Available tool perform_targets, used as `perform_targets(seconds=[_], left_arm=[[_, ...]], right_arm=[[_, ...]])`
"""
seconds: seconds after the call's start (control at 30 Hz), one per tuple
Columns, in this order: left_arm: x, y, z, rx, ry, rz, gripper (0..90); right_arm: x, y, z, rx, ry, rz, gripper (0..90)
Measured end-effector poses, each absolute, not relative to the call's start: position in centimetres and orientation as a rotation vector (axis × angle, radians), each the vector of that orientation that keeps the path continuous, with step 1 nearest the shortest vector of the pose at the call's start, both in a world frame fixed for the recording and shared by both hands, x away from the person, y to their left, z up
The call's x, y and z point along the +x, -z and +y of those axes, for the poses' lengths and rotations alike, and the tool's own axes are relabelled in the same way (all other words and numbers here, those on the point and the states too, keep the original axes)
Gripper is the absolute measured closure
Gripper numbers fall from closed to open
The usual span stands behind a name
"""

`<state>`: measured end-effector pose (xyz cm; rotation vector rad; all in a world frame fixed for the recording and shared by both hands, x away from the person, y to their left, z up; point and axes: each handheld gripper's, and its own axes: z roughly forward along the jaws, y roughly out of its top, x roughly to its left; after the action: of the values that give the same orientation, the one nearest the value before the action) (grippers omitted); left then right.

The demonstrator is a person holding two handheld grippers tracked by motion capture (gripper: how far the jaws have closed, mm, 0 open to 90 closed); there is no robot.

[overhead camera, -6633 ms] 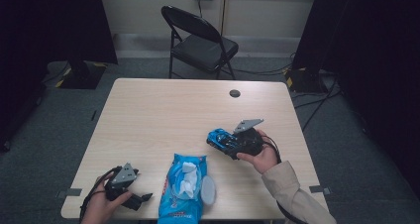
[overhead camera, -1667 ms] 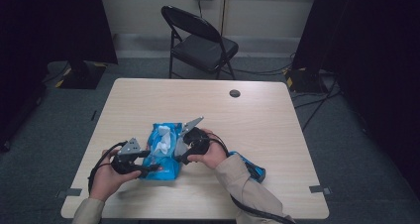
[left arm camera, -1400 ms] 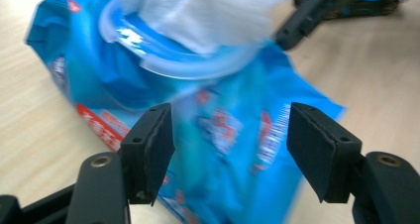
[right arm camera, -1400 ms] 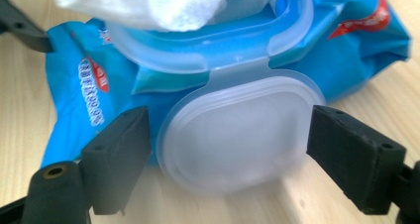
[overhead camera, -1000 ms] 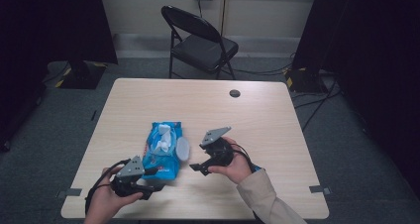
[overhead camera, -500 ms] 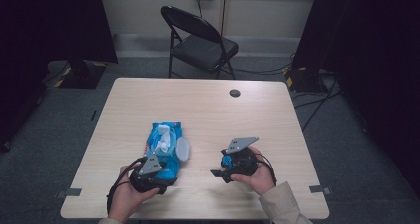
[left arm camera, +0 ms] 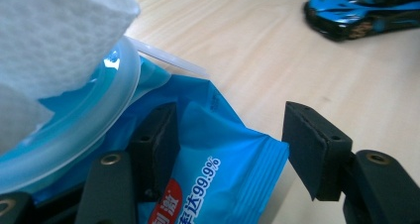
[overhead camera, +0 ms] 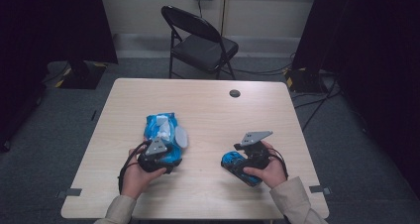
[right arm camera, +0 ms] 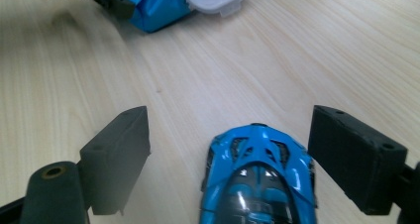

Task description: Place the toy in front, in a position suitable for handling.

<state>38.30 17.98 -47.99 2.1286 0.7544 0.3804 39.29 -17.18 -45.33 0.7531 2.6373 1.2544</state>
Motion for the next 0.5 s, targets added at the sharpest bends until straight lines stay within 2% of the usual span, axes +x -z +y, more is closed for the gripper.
perform_targets(seconds=[0.23, 0.37, 0.5], left_arm=[[42.9, 47.9, 19.2, 2.128, -0.42, 0.828, 39.1], [44.1, 47.6, 19.8, 2.115, -0.409, 0.867, 38.1], [42.8, 47.3, 19.7, 2.089, -0.392, 0.855, 26.3]], right_arm=[[40.5, 46.0, -18.4, 0.796, -1.247, 2.633, 15.7], [40.6, 46.0, -18.9, 0.813, -1.233, 2.63, 15.7], [40.0, 46.0, -19.7, 0.821, -1.246, 2.608, 15.3]])
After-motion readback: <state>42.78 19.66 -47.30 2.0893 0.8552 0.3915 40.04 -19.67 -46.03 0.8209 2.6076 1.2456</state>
